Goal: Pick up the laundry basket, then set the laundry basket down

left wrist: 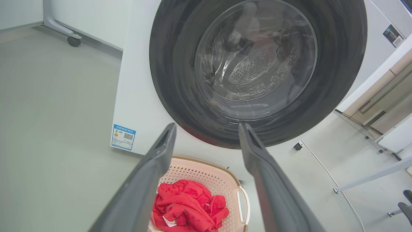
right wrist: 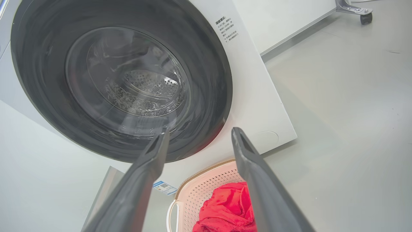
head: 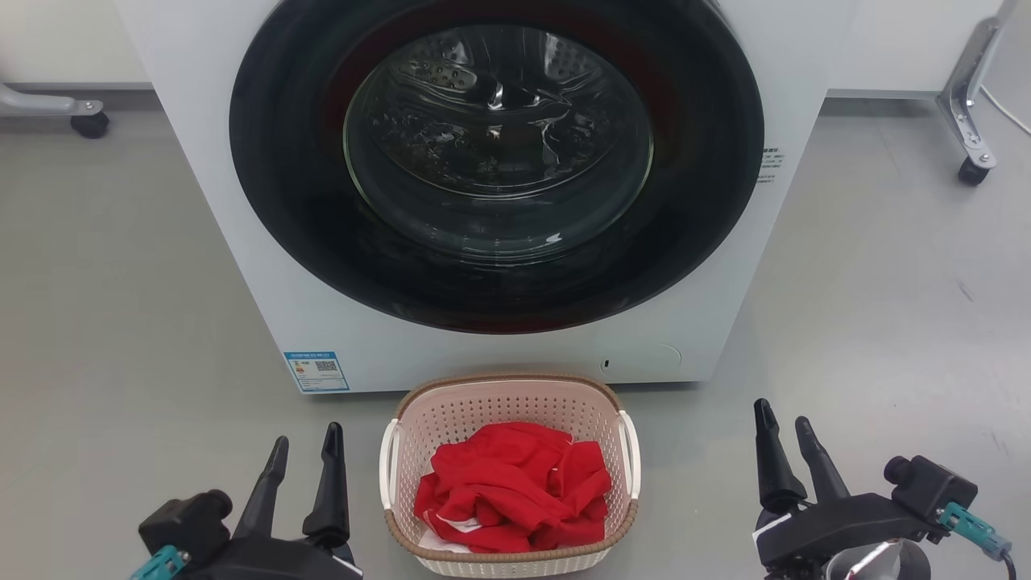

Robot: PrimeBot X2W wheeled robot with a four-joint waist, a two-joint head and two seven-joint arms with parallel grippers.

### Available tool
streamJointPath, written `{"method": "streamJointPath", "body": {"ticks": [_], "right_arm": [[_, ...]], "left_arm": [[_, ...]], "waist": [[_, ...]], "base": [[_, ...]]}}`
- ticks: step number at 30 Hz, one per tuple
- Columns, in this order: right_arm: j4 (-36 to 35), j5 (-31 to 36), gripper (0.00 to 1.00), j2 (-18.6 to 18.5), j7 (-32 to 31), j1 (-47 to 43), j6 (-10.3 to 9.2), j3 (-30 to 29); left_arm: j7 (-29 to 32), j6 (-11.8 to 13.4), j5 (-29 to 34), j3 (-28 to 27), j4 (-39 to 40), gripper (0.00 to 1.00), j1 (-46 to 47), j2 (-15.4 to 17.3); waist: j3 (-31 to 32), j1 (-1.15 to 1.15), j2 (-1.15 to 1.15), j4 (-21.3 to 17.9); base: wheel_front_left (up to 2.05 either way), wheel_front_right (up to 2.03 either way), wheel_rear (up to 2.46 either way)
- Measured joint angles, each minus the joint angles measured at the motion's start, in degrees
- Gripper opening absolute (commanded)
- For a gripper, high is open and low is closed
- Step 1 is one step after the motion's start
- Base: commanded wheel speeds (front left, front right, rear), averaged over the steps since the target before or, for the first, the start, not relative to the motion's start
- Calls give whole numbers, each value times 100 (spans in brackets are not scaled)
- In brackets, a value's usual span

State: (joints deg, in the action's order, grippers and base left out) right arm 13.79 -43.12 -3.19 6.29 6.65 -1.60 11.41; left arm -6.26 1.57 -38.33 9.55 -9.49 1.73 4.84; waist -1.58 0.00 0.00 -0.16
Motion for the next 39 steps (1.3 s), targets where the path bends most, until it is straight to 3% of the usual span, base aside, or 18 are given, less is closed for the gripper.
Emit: {"method": "streamJointPath", "body": {"ticks": [26,39], "right_arm": [[-414,2241,100,-18,582,110,-396,557],[-436,3055,100,-18,801,110,-548,797]], "left_arm": [[-586,389,2468,420,503,100,-1,37],[-824,550,3342,598,610,100,-4,36]], "waist": [[-113,0,0,-14],[-132,0,0,-14]], "base": [[0,0,0],[0,0,0]]}}
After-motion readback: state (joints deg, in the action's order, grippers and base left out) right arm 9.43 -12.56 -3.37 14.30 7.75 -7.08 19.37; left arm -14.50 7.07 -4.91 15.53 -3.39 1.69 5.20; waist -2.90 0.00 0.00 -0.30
